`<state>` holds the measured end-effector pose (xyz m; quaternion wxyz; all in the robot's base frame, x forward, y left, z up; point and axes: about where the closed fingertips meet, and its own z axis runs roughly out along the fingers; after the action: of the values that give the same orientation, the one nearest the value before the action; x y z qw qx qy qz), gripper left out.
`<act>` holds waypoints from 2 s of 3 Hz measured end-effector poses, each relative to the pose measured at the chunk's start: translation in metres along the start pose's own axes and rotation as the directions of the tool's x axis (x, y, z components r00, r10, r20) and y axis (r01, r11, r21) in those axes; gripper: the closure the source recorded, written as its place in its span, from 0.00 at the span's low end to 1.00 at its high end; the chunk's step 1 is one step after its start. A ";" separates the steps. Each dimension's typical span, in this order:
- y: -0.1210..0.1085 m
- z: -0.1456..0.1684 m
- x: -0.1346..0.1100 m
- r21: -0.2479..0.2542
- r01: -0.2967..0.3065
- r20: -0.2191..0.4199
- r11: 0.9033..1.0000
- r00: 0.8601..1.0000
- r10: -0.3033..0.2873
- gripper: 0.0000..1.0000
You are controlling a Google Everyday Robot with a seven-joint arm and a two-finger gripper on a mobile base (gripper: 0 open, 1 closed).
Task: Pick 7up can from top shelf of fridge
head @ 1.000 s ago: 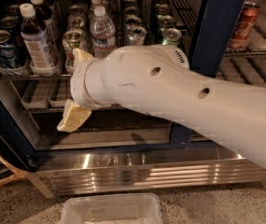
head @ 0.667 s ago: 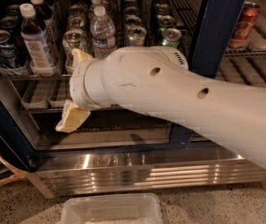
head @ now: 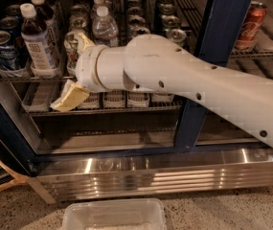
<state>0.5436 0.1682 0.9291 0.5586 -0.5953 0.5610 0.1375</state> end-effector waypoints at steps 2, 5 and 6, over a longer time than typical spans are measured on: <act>-0.017 0.011 -0.001 0.146 0.003 0.104 0.989 0.994 -0.019 0.00; -0.051 0.016 -0.030 0.124 0.067 0.034 0.990 0.997 -0.071 0.00; -0.068 0.011 -0.019 0.151 0.065 -0.020 0.986 0.998 -0.063 0.00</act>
Offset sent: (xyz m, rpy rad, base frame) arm 0.0086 0.0006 0.0046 0.1210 -0.2682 -0.1990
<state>0.5986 0.1700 0.9752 0.6019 -0.5700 0.5546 0.0718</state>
